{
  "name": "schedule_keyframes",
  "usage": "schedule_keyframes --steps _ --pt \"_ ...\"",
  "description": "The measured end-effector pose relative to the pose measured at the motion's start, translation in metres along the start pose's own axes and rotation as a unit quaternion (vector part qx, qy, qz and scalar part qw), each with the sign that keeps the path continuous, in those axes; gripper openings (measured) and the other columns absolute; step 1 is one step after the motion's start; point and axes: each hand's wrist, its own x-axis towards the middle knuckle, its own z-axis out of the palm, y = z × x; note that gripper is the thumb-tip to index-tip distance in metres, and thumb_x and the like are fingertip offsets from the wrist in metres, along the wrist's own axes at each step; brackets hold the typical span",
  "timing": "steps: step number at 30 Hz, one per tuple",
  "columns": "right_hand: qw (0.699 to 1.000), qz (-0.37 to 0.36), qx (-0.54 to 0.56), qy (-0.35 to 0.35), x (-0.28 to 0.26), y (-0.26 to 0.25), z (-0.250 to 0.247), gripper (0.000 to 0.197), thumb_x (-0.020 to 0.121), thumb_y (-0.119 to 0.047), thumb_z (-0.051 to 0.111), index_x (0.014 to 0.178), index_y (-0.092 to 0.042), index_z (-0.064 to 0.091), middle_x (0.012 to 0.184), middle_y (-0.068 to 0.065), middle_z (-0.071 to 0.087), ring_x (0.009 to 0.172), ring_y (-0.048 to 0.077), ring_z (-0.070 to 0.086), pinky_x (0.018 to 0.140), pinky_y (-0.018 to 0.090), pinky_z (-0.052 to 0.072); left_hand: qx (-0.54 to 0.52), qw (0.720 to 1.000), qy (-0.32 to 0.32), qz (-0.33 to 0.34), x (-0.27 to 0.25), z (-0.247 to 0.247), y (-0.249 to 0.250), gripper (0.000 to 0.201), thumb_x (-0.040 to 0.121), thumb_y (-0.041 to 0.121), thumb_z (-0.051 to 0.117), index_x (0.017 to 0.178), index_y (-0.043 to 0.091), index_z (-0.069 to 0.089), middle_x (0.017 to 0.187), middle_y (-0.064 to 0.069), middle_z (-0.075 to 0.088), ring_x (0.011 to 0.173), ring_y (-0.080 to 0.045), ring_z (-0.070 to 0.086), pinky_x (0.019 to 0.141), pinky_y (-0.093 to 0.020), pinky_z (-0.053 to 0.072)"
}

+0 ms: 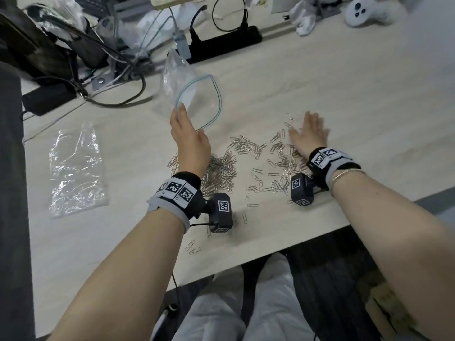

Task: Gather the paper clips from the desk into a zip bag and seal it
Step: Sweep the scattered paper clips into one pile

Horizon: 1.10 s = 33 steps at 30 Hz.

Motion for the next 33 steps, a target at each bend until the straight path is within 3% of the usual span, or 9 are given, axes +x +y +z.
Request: schedule_keyframes --steps 6,13,17,20,25,29,33 --pt "0.987 -0.121 -0.070 -0.076 -0.002 -0.042 0.017 0.070 0.096 -0.047 0.029 0.148 -0.015 -0.005 0.157 0.008 -0.015 0.144 0.025 -0.016 0.115 0.042 -0.010 0.013 1.000 -0.012 -0.003 -0.005 0.000 -0.003 0.065 0.088 -0.003 0.041 0.146 0.004 0.013 0.151 -0.018 0.011 0.139 -0.032 0.018 0.108 -0.047 0.034" --pt "0.951 -0.250 -0.099 -0.151 -0.054 -0.067 0.054 0.071 0.095 -0.046 0.033 0.148 -0.020 -0.007 0.155 0.006 -0.018 0.143 0.024 -0.018 0.111 0.037 -0.013 0.015 0.999 -0.031 0.006 -0.009 0.005 0.004 0.065 0.087 -0.001 0.041 0.146 0.004 0.014 0.151 -0.019 0.013 0.138 -0.033 0.019 0.107 -0.049 0.035" --pt "0.950 -0.279 -0.057 -0.124 -0.074 -0.070 0.061 0.069 0.095 -0.039 0.041 0.149 -0.020 0.001 0.156 0.006 -0.010 0.145 0.021 -0.010 0.113 0.034 -0.010 0.014 0.999 -0.042 0.022 -0.012 0.007 0.009 0.066 0.086 -0.001 0.041 0.146 0.004 0.013 0.150 -0.020 0.013 0.137 -0.034 0.019 0.107 -0.050 0.035" --pt "0.968 -0.249 -0.003 -0.044 -0.075 -0.053 0.047 0.068 0.095 -0.037 0.042 0.149 -0.020 0.004 0.157 0.006 -0.009 0.145 0.021 -0.010 0.112 0.035 -0.011 0.007 0.998 -0.045 0.031 -0.013 0.007 0.016 0.066 0.087 -0.002 0.041 0.146 0.003 0.012 0.151 -0.020 0.011 0.140 -0.032 0.015 0.109 -0.049 0.033" --pt "0.984 -0.113 0.125 0.058 -0.073 0.010 0.007 0.063 0.096 -0.028 0.043 0.149 -0.023 0.008 0.158 0.001 -0.007 0.145 0.020 -0.011 0.116 0.040 -0.006 0.003 0.998 -0.053 0.038 -0.022 0.016 0.031 0.066 0.088 -0.004 0.040 0.146 0.002 0.010 0.153 -0.019 0.008 0.143 -0.030 0.011 0.112 -0.047 0.030" --pt "0.996 -0.015 0.084 0.039 -0.069 0.067 0.001 0.064 0.098 -0.036 0.037 0.149 -0.017 0.003 0.158 0.008 -0.008 0.145 0.022 -0.010 0.117 0.041 -0.008 0.004 0.997 -0.058 0.041 -0.034 0.025 0.036 0.066 0.088 -0.004 0.040 0.147 0.004 0.010 0.154 -0.017 0.007 0.144 -0.028 0.010 0.112 -0.045 0.030" --pt "0.999 -0.045 0.000 -0.010 -0.072 0.072 0.013 0.071 0.097 -0.046 0.032 0.148 -0.016 -0.006 0.156 0.010 -0.014 0.144 0.023 -0.014 0.114 0.041 -0.011 0.003 0.997 -0.061 0.039 -0.048 0.028 0.036 0.066 0.088 -0.005 0.040 0.146 0.002 0.010 0.153 -0.019 0.008 0.143 -0.029 0.009 0.112 -0.047 0.030"
